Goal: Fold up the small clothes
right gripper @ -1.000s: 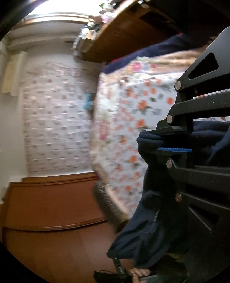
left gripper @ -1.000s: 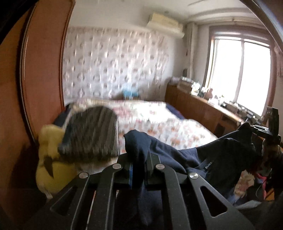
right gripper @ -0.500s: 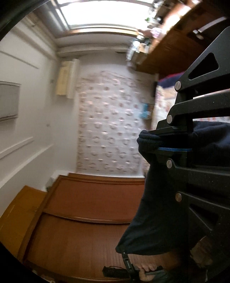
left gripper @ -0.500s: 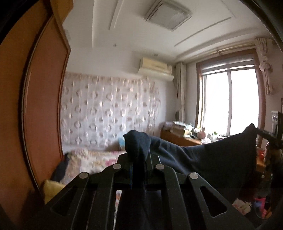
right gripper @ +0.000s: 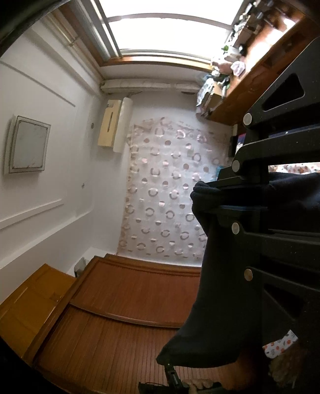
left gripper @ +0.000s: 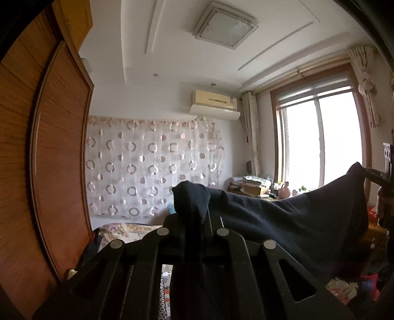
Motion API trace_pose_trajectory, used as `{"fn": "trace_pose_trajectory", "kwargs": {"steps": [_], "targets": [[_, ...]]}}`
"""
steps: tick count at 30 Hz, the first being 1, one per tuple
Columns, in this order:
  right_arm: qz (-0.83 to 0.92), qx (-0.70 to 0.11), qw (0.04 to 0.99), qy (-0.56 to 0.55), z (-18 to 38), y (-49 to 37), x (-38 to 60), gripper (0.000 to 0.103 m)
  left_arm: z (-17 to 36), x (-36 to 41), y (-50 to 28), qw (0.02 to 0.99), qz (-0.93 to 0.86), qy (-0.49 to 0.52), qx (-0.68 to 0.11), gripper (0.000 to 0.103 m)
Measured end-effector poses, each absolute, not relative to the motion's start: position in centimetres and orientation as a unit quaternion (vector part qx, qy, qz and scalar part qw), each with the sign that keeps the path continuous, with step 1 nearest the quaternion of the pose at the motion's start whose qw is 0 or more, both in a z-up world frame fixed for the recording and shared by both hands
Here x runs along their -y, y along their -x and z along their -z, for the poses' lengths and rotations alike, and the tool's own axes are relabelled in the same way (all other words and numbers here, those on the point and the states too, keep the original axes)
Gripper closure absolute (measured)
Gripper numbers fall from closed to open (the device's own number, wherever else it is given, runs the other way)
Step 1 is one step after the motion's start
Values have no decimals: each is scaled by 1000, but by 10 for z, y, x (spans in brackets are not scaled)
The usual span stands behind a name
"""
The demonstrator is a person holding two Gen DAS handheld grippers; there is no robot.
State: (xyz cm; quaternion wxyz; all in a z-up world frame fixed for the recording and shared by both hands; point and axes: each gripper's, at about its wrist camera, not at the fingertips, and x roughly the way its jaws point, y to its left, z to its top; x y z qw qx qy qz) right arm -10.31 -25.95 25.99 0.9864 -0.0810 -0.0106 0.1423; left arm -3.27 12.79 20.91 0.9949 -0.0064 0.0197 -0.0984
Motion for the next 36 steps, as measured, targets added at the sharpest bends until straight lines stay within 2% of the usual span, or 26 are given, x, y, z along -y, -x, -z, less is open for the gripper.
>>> {"fn": "trace_pose_trajectory", "kwargs": {"steps": [5,16,24,31,35,36], "targets": [[-125,-45,987,89,-256,55,251,94,-185,-113,-22,994,96,-14,-49,94],[-114,-204,968,95,-149,-126,211,94,-51,-84,-214,974,74,-21,-215,94],[-107,-269,952,94,-146,-228,207,93,-16,-70,-274,961,56,-43,-268,94],[-113,-307,942,81,-128,-257,218,93,8,-68,-303,948,57,-55,-308,94],[-116,-321,937,71,-123,-266,221,93,21,-67,-318,939,61,-59,-333,86],[-116,-324,936,71,-125,-266,220,88,23,-67,-318,937,61,-59,-338,84]]}}
